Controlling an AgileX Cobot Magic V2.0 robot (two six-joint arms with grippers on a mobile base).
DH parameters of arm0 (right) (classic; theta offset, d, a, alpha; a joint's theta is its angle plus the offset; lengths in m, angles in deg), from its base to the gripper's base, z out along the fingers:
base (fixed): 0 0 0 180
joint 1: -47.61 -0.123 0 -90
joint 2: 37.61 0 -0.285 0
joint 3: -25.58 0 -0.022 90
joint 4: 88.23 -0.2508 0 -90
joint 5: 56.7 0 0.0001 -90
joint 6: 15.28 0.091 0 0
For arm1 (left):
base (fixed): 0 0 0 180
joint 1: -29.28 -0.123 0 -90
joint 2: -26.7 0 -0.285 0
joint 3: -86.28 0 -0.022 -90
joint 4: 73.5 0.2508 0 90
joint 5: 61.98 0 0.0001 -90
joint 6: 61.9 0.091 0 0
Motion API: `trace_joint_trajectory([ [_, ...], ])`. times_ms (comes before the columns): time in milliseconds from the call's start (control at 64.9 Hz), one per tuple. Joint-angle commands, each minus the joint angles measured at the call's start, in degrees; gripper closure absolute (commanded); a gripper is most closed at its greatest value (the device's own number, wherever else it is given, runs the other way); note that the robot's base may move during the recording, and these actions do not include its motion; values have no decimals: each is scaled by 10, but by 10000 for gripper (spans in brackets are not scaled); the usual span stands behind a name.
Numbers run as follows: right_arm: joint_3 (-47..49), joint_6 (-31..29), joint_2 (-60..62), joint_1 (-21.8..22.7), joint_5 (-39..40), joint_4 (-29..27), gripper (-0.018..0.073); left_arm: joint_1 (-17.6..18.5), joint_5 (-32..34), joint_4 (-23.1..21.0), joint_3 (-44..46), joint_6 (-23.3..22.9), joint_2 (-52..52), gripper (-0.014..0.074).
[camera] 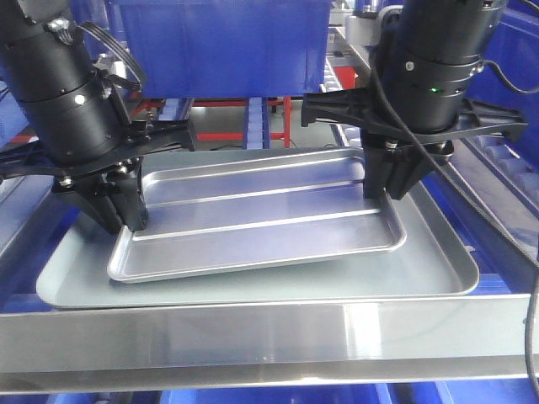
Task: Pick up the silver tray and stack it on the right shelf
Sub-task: 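Open both grippers to release the tray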
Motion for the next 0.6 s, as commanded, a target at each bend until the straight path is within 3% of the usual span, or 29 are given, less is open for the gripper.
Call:
trace_joint_trajectory([
  [0,17,0,26,10,-23,44,502,-12,-32,38,13,22,24,692],
  [324,17,0,26,10,-23,44,502,-12,-35,36,14,30,24,671],
  [385,17,0,26,10,-23,44,502,-12,-37,36,17,30,24,608],
  [509,17,0,26,10,-23,44,502,-12,-42,33,33,30,24,379],
  [586,17,0,26,10,-23,44,501,-12,-52,28,43,30,24,297],
])
